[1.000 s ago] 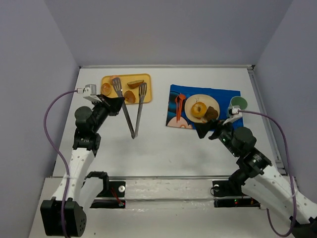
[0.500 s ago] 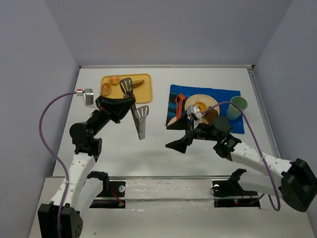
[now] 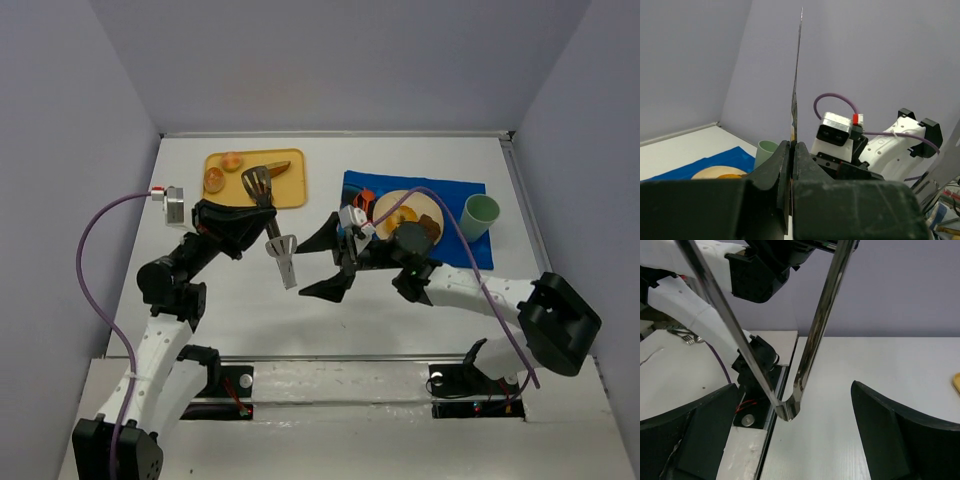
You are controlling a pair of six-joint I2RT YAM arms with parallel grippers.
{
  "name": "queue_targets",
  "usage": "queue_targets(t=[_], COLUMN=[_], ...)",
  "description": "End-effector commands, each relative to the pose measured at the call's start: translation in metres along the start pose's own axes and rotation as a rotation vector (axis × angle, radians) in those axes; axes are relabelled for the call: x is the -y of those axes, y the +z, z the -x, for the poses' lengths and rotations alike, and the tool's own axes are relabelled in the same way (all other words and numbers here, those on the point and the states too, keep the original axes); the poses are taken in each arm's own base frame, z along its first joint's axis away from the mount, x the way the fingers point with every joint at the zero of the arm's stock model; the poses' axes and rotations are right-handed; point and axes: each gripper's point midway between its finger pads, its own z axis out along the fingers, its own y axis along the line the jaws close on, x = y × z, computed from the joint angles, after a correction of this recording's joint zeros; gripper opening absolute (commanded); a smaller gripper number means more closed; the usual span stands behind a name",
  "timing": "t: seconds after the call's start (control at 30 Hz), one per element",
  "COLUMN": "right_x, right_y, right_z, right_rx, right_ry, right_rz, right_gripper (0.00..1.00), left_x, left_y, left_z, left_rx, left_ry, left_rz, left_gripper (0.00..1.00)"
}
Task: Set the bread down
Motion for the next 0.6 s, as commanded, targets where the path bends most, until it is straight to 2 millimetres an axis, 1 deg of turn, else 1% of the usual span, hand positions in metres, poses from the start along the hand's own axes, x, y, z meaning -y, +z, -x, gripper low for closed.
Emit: queue_targets(t=[0.0, 0.03, 0.07, 0.13, 0.17, 0.23, 0.27, 0.3, 0.47, 0.57], right_x=[-0.003, -0.001, -0.001, 0.006, 0.004, 0.007, 0.009, 0.002, 0.001, 0.002], right_y=[0.024, 0.028, 0.033, 0.039, 0.044, 0.048, 0.051, 0.055, 0.06, 0.06], right_z=[0.037, 0.031, 0.035, 0.038, 0.04, 0.044, 0.042, 0.05, 0.064, 0.066], right_rx=[0.095, 0.088, 0.1, 0.114, 0.12, 0.132, 0.131, 0.149, 0.188, 0.196], right_ry=[-0.047, -0.024, -0.011, 0.01, 0.006, 0.038, 0.056, 0.063, 0.111, 0.124], right_rz=[0.064, 0.063, 0.061, 0.048, 0.058, 0.058, 0.063, 0.093, 0.112, 0.101], right_gripper=[1.0, 1.0, 1.0, 1.0, 1.0, 1.0, 1.0, 1.0, 0.99, 0.96], left_x=[0.013, 0.012, 0.011, 0.009, 0.01, 0.008, 0.006, 0.005, 0.002, 0.003], left_y=[-0.001, -0.001, -0.001, 0.0, 0.0, 0.0, 0.0, 0.0, 0.0, -0.001], left_z=[0.012, 0.011, 0.011, 0.01, 0.01, 0.01, 0.011, 0.011, 0.008, 0.008], left_rx=[0.058, 0.056, 0.059, 0.055, 0.056, 0.062, 0.069, 0.068, 0.068, 0.068], left_ry=[0.064, 0.064, 0.059, 0.052, 0.053, 0.049, 0.05, 0.052, 0.043, 0.048], left_rz=[-0.039, -0.037, -0.035, -0.033, -0.033, -0.027, -0.019, -0.017, -0.008, -0.011], left_gripper=[0.06, 0.06, 0.06, 0.06, 0.06, 0.06, 0.06, 0.06, 0.06, 0.06])
